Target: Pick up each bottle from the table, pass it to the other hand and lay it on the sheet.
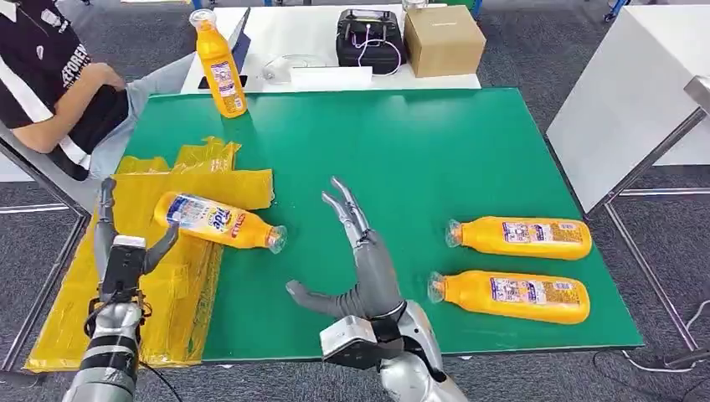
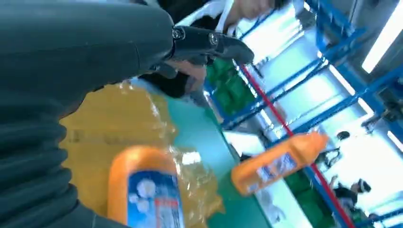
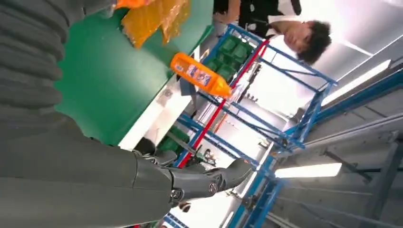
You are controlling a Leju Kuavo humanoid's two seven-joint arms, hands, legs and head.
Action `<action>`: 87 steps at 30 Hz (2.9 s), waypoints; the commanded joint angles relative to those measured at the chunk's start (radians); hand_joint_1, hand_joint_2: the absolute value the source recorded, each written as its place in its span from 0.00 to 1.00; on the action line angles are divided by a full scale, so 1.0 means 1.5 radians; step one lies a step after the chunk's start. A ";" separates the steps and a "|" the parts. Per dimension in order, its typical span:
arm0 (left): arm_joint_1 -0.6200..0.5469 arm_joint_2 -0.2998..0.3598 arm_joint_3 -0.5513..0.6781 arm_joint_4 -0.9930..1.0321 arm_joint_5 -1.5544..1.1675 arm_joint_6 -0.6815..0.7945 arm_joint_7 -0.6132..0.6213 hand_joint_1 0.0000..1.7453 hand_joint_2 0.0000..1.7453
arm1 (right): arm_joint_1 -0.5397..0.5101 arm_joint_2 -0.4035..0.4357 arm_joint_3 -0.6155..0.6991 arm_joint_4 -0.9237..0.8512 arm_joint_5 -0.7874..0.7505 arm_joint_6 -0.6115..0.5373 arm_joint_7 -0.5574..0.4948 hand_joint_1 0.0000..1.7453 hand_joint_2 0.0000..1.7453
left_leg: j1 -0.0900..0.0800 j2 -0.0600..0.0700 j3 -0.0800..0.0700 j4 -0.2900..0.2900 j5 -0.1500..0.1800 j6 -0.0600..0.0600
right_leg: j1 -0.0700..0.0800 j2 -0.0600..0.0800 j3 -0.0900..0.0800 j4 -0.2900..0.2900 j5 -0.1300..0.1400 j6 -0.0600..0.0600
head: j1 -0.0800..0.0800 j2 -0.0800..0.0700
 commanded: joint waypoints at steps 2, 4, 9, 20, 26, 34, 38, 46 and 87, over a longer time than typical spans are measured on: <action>0.014 -0.025 0.068 -0.050 0.017 -0.003 -0.012 0.00 1.00 | -0.033 -0.005 0.019 0.045 -0.002 0.002 0.000 0.00 1.00 | 0.000 0.001 0.001 0.000 -0.001 0.000 | 0.000 0.000 0.002 -0.001 0.000 0.000 | 0.000 0.000; 0.014 -0.025 0.068 -0.050 0.017 -0.003 -0.012 0.00 1.00 | -0.033 -0.005 0.019 0.045 -0.002 0.002 0.000 0.00 1.00 | 0.000 0.000 0.002 0.000 -0.001 0.000 | 0.000 0.000 0.003 -0.001 -0.001 0.000 | 0.000 0.000; 0.014 -0.025 0.068 -0.050 0.017 -0.003 -0.012 0.00 1.00 | -0.033 -0.005 0.019 0.045 -0.002 0.002 0.000 0.00 1.00 | -0.001 -0.001 0.001 0.000 -0.001 0.000 | 0.000 -0.001 0.002 -0.001 0.000 0.000 | 0.000 0.000; 0.075 -0.072 0.022 -0.194 0.066 -0.076 -0.022 0.00 1.00 | 0.034 -0.029 -0.030 0.000 0.022 -0.014 -0.008 0.00 1.00 | 0.001 0.000 0.005 -0.001 -0.002 0.000 | 0.001 -0.002 0.006 -0.002 -0.001 0.000 | 0.000 0.000; 0.150 -0.137 -0.263 -0.340 0.063 0.006 0.078 0.00 1.00 | 0.235 -0.114 -0.210 -0.182 0.020 -0.018 -0.093 0.00 1.00 | 0.000 -0.012 0.002 0.000 -0.001 0.002 | 0.000 -0.014 0.006 -0.004 -0.004 0.002 | -0.001 0.000; 0.354 -0.067 -0.341 -0.456 0.271 -0.279 0.047 0.00 1.00 | 0.280 -0.268 -0.466 -0.204 0.236 -0.079 0.086 0.00 1.00 | -0.003 -0.005 0.007 -0.001 -0.008 0.007 | -0.003 -0.007 0.012 -0.007 -0.005 0.006 | 0.000 0.000; 0.339 -0.066 -0.349 -0.454 0.271 -0.287 0.055 0.00 1.00 | 0.270 -0.236 -0.538 -0.192 0.255 -0.024 0.035 0.00 1.00 | -0.004 -0.008 0.010 0.001 -0.011 0.008 | -0.004 -0.010 0.015 -0.007 -0.007 0.006 | 0.000 0.000; 0.331 -0.067 -0.343 -0.449 0.272 -0.288 0.058 0.00 1.00 | 0.269 -0.222 -0.518 -0.201 0.277 -0.024 0.049 0.00 1.00 | -0.005 -0.007 0.008 0.000 -0.009 0.008 | -0.004 -0.009 0.012 -0.005 -0.008 0.008 | 0.001 0.000; 0.224 -0.053 -0.374 -0.279 0.322 -0.363 0.074 0.00 1.00 | -0.263 -0.501 -0.193 0.378 0.239 0.272 0.043 0.00 1.00 | -0.008 -0.006 0.005 0.000 -0.005 0.012 | -0.007 -0.008 0.011 -0.005 -0.004 0.011 | 0.000 0.000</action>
